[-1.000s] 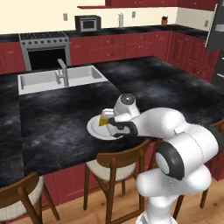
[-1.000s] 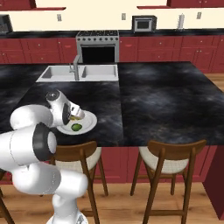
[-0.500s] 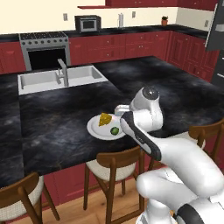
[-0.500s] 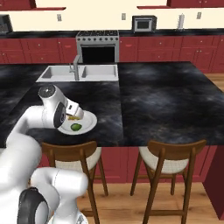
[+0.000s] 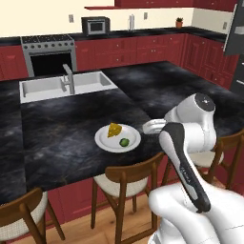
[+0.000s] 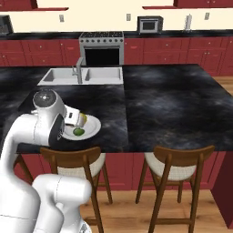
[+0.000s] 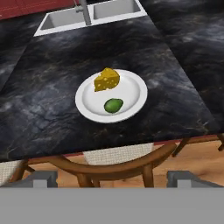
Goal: Take the cheese, chicken drumstick, and avocado from the fridge and place them on the plate on the dining counter to create an appetizer plate.
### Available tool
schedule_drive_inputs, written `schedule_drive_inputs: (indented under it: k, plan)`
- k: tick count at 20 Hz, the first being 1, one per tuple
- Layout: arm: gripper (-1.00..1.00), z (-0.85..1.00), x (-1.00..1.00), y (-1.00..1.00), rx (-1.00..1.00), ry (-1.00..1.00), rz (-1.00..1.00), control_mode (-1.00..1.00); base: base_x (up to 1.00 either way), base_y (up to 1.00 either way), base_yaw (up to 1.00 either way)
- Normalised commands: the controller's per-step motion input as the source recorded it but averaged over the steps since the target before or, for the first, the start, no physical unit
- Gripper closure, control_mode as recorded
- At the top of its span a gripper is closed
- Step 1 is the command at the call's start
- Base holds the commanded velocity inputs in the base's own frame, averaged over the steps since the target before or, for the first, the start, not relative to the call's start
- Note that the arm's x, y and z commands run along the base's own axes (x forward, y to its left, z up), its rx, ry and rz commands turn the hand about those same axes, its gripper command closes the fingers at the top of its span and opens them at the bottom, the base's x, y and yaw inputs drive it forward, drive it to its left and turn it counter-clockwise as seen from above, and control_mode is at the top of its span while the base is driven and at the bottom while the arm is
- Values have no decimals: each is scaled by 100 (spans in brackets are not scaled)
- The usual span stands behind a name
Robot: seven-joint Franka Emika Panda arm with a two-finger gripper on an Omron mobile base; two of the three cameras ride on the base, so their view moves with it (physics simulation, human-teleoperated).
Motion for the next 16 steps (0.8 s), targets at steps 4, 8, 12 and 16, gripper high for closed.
schedule_drive_inputs:
  k: [4,8,12,16]
  plan:
    - [-100,59,-88,-11,-1,11,8,-100,0,0,0]
    - [-100,39,-56,-8,-6,11,0,-100,0,0,0]
    - [-100,10,-44,-13,-6,4,0,-100,0,0,0]
    - [-100,11,-52,-34,-1,1,0,-100,0,0,0]
